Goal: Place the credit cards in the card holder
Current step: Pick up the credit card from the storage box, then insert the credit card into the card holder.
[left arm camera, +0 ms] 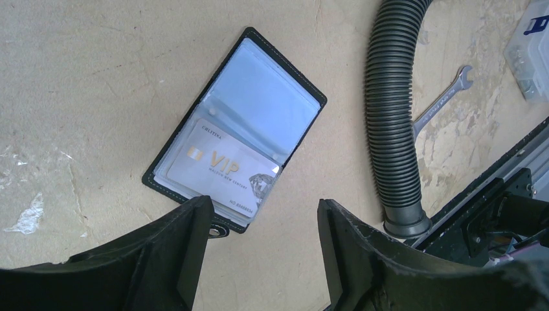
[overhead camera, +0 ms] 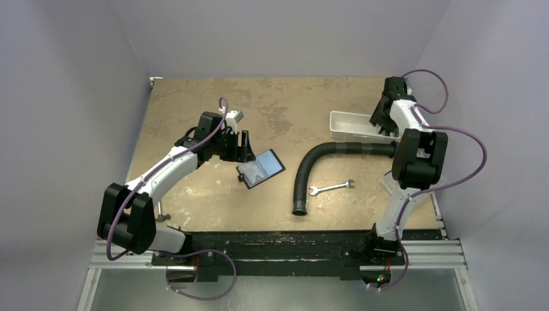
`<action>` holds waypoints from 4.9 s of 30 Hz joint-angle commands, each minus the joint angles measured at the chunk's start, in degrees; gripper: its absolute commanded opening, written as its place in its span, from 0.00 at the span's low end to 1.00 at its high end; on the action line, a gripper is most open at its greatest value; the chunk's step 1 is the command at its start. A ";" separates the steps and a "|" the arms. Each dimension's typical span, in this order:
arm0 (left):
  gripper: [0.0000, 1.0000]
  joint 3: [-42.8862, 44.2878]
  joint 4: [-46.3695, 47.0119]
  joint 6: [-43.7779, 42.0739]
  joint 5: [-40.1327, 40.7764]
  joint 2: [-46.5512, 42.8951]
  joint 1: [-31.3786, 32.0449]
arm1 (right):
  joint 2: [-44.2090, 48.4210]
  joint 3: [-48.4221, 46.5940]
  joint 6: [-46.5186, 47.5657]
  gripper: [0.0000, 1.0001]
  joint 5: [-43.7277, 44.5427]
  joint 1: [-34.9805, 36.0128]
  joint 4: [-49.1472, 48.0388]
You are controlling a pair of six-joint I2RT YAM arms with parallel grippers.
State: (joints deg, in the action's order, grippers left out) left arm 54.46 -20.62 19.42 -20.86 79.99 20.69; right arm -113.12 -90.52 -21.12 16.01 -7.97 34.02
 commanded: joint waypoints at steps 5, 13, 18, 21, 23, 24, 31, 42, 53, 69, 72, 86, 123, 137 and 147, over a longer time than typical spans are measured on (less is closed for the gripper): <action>0.65 -0.57 1.64 -0.68 -1.16 -1.06 -0.21 | -3.68 -2.96 -2.86 0.43 0.06 -0.63 -1.71; 0.65 -0.63 1.47 -0.78 -1.02 -0.88 -0.21 | -4.26 -2.23 -4.42 0.20 -3.58 -0.65 -2.65; 0.65 -0.57 1.46 -0.87 -1.03 -0.80 -0.21 | -3.85 -0.97 -5.24 0.09 -6.33 -0.65 -3.53; 0.65 -0.58 1.48 -0.96 -1.12 -0.80 -0.21 | -3.72 -0.41 -5.67 0.06 -8.09 -0.65 -4.33; 0.65 -0.62 1.39 -0.96 -1.12 -0.67 -0.21 | -3.72 -0.36 -5.68 0.05 -8.90 -0.60 -5.12; 0.65 -0.62 1.38 -1.04 -1.03 -0.70 -0.21 | -3.62 -0.28 -5.68 0.04 -9.83 -0.56 -5.51; 0.65 -0.53 1.29 -1.14 -0.94 -0.62 -0.21 | -1.89 -1.00 -5.94 0.03 -13.30 -0.56 -5.59; 0.65 -0.52 1.20 -1.25 -1.16 -0.27 -0.21 | 2.88 -4.18 -0.54 0.02 -9.82 -1.00 -2.65; 0.72 1.68 2.99 1.88 -6.39 0.14 -0.21 | 19.67 3.24 8.55 0.00 -23.07 2.64 -10.90; 0.76 -6.54 43.60 42.22 -18.10 -10.30 -0.91 | 14.51 37.93 -68.97 0.00 -74.36 28.95 -123.97; 0.74 -9.67 48.57 46.44 -14.53 -12.24 -0.91 | 8.58 38.17 -81.65 0.00 -73.32 30.12 -138.97; 0.66 -11.22 50.36 49.09 -12.28 -9.41 0.24 | 8.69 40.92 -79.99 0.00 -69.32 32.12 -136.24; 0.00 -12.18 17.41 21.78 -15.12 8.19 -4.00 | 1.24 22.75 -4.41 0.19 -60.08 35.48 -36.96; 0.00 -16.49 29.52 26.66 -21.68 16.88 -6.65 | -3.60 21.75 -3.88 0.06 -56.14 35.65 -37.97; 0.00 -17.91 34.71 31.18 -20.36 19.32 -9.69 | -5.09 21.61 -3.33 0.03 -54.90 35.63 -37.20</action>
State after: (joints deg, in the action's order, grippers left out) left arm 37.58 10.46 48.58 -43.29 98.28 12.93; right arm -117.75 -67.46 -26.24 -41.06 27.68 -3.46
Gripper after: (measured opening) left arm 0.032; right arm 0.070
